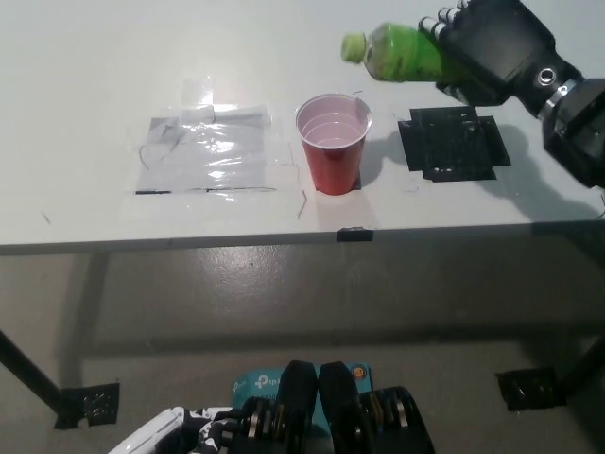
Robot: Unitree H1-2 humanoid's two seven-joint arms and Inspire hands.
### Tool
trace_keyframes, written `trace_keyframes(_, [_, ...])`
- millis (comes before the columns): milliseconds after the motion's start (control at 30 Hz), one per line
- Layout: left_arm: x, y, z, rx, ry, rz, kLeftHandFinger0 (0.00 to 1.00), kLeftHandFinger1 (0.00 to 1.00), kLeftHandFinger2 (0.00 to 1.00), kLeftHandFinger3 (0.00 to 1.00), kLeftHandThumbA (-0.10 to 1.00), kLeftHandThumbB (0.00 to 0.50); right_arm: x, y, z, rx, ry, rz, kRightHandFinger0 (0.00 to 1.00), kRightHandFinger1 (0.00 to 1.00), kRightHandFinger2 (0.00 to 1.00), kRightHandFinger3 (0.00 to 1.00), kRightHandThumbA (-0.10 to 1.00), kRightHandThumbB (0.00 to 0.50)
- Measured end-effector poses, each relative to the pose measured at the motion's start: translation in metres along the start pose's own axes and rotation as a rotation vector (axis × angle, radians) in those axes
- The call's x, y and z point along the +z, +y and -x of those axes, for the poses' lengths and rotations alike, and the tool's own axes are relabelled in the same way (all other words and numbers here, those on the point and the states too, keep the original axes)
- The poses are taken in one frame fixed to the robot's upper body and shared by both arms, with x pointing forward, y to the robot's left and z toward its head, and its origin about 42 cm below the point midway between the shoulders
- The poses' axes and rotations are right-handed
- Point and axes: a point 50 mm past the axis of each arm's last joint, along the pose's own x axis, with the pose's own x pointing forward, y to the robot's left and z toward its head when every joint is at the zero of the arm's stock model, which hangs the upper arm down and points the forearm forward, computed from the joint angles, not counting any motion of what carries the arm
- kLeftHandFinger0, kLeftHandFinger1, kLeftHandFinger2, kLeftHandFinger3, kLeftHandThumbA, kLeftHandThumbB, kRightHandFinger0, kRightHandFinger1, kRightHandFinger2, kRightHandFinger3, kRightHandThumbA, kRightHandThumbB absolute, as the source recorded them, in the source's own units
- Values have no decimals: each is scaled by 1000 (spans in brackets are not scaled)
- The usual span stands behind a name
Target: The robot uses its right hand to pick up a bottle kept in the middle of the desk and tilt it into a cup kept next to it to pour water out
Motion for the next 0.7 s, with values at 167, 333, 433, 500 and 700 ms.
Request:
trace_keyframes(167, [-3, -2, 2, -2, 7, 6, 887, 874, 874, 1000, 1000, 452, 20, 13, 6, 6, 103, -204, 0, 0, 161, 219, -100, 0])
trace_keyframes(333, [-4, -3, 3, -3, 12, 10, 884, 881, 884, 1000, 1000, 448, 41, 32, 12, 3, 247, -458, 0, 0, 257, 184, -100, 15])
trace_keyframes(433, [-4, -4, 3, -3, 12, 11, 880, 880, 884, 1000, 1000, 444, 45, 34, 12, -20, 322, -573, 0, 0, 244, 239, -100, 37])
trace_keyframes(500, [-5, -4, 3, -3, 13, 12, 885, 881, 882, 1000, 1000, 452, 44, 34, 12, -53, 387, -673, 0, 0, 190, 371, -100, 49])
trace_keyframes(700, [-6, -6, 4, -3, 15, 17, 892, 881, 877, 1000, 1000, 443, 33, 45, 20, -144, 512, -870, 0, 0, 48, 832, 2, 0])
